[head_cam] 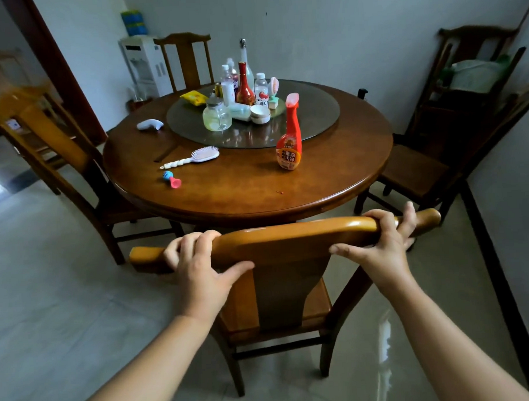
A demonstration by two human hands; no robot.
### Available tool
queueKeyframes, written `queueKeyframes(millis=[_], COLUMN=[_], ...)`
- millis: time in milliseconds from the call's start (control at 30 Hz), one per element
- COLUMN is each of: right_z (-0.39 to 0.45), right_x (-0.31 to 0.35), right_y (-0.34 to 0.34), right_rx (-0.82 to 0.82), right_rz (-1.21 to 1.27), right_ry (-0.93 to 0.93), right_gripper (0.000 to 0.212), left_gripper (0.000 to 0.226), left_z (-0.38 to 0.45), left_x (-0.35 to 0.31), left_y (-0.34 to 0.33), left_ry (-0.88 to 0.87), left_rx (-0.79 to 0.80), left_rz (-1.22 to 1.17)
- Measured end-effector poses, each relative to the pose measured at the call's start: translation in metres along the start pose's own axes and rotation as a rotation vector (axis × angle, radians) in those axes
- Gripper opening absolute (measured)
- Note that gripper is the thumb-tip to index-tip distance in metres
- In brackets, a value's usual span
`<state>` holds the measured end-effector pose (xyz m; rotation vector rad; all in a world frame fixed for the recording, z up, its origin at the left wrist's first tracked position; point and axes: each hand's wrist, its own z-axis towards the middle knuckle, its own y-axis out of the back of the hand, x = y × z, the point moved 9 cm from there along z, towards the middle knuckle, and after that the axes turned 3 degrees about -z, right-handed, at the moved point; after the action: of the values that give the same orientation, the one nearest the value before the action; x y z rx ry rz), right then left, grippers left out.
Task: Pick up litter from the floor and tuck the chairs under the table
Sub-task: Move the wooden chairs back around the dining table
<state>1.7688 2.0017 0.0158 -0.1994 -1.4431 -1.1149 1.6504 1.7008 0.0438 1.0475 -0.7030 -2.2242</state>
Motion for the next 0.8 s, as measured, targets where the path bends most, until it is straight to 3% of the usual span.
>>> queueKeyframes(millis=[233, 567, 800], right_z=[0.026, -0.028, -0.002], right_x=[0.007, 0.031, 0.014], right_y=[-0.005, -0.085, -0.076], right_rx=[0.013, -0.13, -0.099], right_rz=[0.043, 0.148, 0.059], right_ry=[-0.013, -0.092, -0.064], right_gripper=[0.067, 0.068, 0.064], left_gripper=[0.069, 0.071, 0.067], left_z=[0.025, 0.074, 0.062], left_x=[-0.002, 0.096, 0.091], left_y=[-0.013, -0.006, -0.025], left_ry=[-0.029, -0.014, -0.03], left_rx=[-0.016, 0.154, 0.073], left_rz=[0.022, 0.003, -0.044])
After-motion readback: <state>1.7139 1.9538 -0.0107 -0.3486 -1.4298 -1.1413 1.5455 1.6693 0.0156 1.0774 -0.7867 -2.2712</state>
